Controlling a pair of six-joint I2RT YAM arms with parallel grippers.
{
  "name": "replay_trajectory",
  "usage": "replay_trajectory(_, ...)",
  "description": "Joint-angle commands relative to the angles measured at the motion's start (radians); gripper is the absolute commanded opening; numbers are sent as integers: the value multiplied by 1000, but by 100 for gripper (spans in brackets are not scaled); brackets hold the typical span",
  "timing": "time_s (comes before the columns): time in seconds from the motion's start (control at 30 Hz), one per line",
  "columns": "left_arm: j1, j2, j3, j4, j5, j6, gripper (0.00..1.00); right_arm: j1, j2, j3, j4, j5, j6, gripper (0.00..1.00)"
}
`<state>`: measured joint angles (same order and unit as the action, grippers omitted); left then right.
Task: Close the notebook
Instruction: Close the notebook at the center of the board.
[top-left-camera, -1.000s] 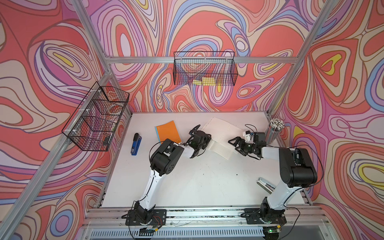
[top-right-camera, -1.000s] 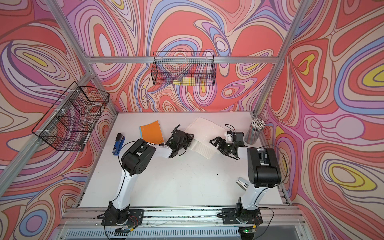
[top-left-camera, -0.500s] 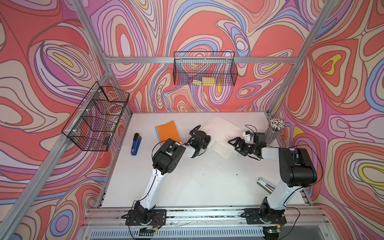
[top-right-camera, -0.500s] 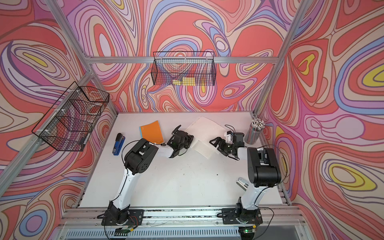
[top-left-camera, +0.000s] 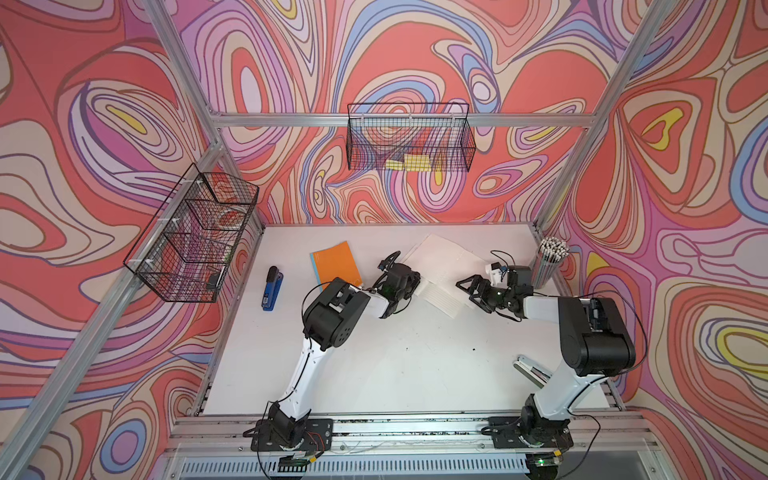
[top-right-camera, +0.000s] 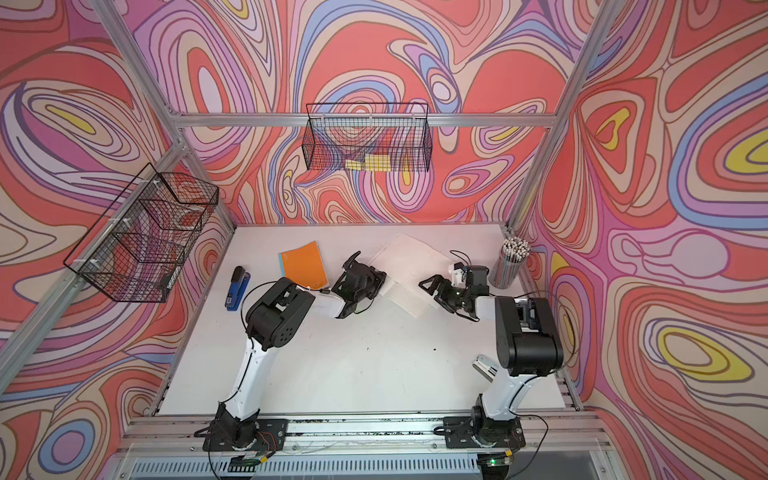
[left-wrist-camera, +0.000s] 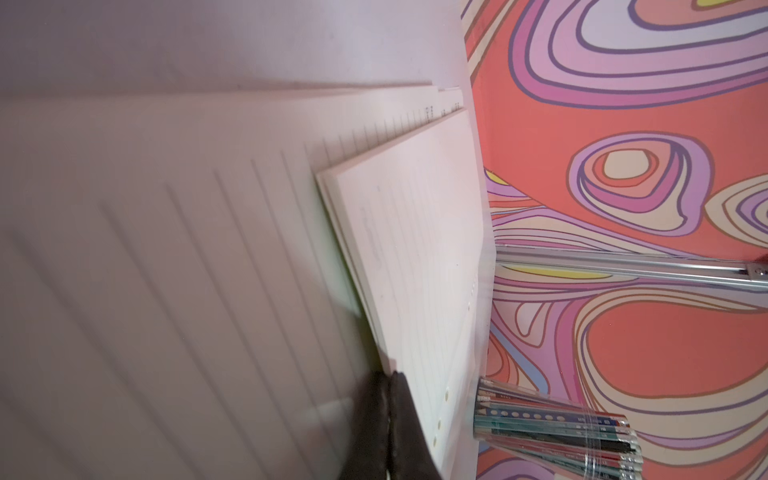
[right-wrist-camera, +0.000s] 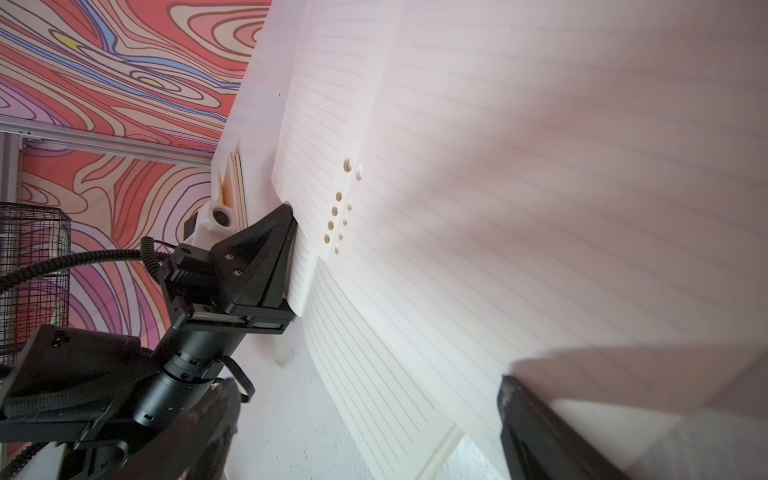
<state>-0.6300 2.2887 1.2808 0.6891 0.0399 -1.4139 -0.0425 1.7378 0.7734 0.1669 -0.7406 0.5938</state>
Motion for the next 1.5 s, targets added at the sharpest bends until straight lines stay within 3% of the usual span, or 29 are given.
replay_trajectory(0.0,-10,-74,-43,50,23,45,0,4,-65,-21,-49,12,-2,98)
replay_trajectory(0.27,-10,-194,-177,127,46,76,0,9,-192,-79,-88,27,5,98)
replay_trajectory(0.47,-15,-318,-376,239,29,84,0,48,-285,-126,-113,49,21,98)
replay_trajectory(0.9,-77,-664,-804,280,-108,167,0,352,-404,-186,-73,197,152,99)
replay_trajectory(1.13,-134,-886,-911,156,-204,250,0,417,-481,-278,-56,251,205,98)
replay_trajectory(1.47,-169,-1294,-968,-316,-300,400,0,554,-579,-322,-104,341,269,98)
